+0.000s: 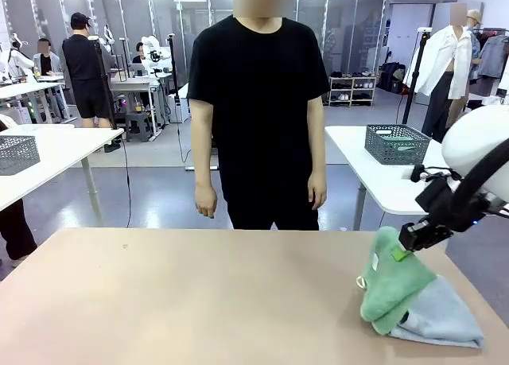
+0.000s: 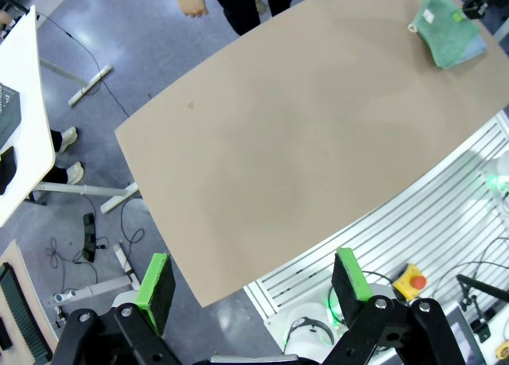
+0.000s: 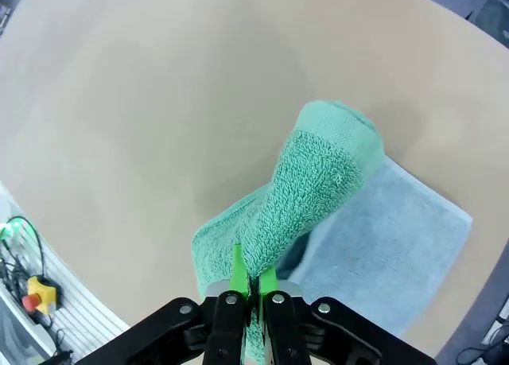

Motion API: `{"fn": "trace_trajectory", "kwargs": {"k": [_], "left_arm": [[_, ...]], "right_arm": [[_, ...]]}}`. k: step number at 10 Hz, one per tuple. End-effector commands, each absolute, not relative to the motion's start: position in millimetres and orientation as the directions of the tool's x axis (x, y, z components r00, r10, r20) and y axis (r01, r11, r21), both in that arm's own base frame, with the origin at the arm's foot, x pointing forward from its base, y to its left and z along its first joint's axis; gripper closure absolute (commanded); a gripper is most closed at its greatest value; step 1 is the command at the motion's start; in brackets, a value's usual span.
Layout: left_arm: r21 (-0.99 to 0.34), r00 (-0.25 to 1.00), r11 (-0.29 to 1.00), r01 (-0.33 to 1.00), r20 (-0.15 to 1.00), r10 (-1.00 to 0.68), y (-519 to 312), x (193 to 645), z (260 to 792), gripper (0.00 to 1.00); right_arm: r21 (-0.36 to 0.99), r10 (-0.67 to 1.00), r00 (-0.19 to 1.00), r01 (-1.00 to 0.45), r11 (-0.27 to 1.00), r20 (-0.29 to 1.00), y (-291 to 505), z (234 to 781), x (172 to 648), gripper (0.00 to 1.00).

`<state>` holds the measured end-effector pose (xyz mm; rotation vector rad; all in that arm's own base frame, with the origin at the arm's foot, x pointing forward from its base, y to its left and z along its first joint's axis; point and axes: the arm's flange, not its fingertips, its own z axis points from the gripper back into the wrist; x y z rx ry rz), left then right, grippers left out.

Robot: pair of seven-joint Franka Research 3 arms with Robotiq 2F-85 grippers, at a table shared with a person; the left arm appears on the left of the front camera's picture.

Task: Fold the towels and place them in the basket.
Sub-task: Stack the folded Towel with hook on the right side of the table.

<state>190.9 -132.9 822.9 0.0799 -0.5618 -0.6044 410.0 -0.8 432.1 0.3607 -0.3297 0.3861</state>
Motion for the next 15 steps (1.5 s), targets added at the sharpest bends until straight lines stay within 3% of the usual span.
{"fn": "trace_trajectory", "kwargs": {"k": [1, 6, 8, 9, 10, 11, 12, 13, 15], "left_arm": [[0.237, 0.679, 0.824, 0.515, 0.475, -0.561, -133, 190, 825, 0.0], [0.237, 0.679, 0.824, 0.515, 0.475, -0.561, -133, 190, 825, 0.0], [0.237, 0.679, 0.824, 0.515, 0.475, -0.561, -133, 190, 825, 0.0], [0.237, 0.679, 0.824, 0.515, 0.475, -0.561, -133, 190, 825, 0.0], [0.237, 0.679, 0.824, 0.515, 0.475, -0.561, -133, 190, 825, 0.0], [0.237, 0.679, 0.824, 0.515, 0.475, -0.561, -133, 190, 825, 0.0], [0.237, 0.679, 0.824, 0.515, 0.475, -0.561, -133, 190, 825, 0.0], [0.237, 0.679, 0.824, 0.515, 0.475, -0.561, -133, 190, 825, 0.0], [0.237, 0.679, 0.824, 0.515, 0.475, -0.561, -133, 190, 825, 0.0]], "right_arm": [[0.227, 0.337, 0.86, -0.441, 0.868, 0.382, -20, 429, 402, 0.95], [0.023, 0.315, 0.943, -0.319, 0.947, 0.11, -52, 404, 400, 0.95], [-0.022, 0.311, 0.949, -0.31, 0.95, 0.043, -49, 391, 403, 0.74], [-0.023, 0.317, 0.948, -0.316, 0.948, 0.017, -45, 384, 403, 0.52], [-0.035, 0.313, 0.95, -0.312, 0.949, 0.006, -44, 382, 403, 0.4], [-0.035, 0.308, 0.951, -0.307, 0.951, 0.007, -44, 383, 401, 0.18], [-0.043, 0.304, 0.953, -0.304, 0.952, 0.006, -44, 387, 400, 0.06], [-0.052, 0.31, 0.95, -0.309, 0.95, 0.017, -42, 394, 400, 0.0], [-0.084, 0.328, 0.944, -0.325, 0.942, 0.027, -33, 405, 404, 0.0]]}}
